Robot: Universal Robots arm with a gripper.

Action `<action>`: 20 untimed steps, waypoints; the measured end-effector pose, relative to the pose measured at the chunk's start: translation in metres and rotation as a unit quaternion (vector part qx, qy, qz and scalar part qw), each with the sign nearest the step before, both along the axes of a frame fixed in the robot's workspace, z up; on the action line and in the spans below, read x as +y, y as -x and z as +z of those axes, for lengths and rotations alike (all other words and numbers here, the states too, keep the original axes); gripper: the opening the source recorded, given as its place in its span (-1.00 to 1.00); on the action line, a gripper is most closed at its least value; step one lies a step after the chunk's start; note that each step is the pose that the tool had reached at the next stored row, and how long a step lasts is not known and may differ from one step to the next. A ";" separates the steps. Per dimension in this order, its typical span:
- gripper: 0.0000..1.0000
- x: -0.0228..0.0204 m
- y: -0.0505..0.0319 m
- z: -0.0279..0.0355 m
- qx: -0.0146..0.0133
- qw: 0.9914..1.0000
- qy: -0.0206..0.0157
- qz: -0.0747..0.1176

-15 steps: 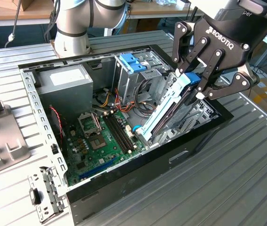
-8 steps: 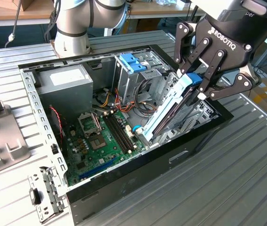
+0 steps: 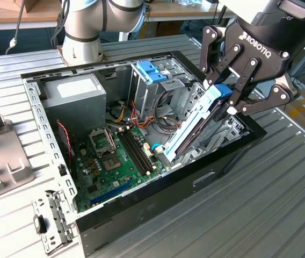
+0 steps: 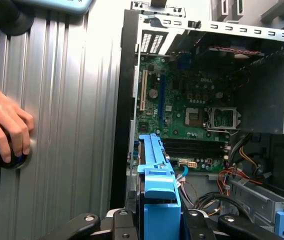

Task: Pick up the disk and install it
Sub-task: 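Pick up the disk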

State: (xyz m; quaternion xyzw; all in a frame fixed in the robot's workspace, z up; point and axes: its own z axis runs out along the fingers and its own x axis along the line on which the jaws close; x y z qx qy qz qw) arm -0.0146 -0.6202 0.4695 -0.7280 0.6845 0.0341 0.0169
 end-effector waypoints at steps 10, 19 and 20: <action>-0.26 -0.0067 -0.0076 0.0000 0.001 1.000 0.000 0.000; -0.26 -0.0068 -0.0174 0.0071 0.003 1.000 -0.003 0.000; -0.26 -0.0068 -0.0216 0.0072 0.005 1.000 -0.004 0.000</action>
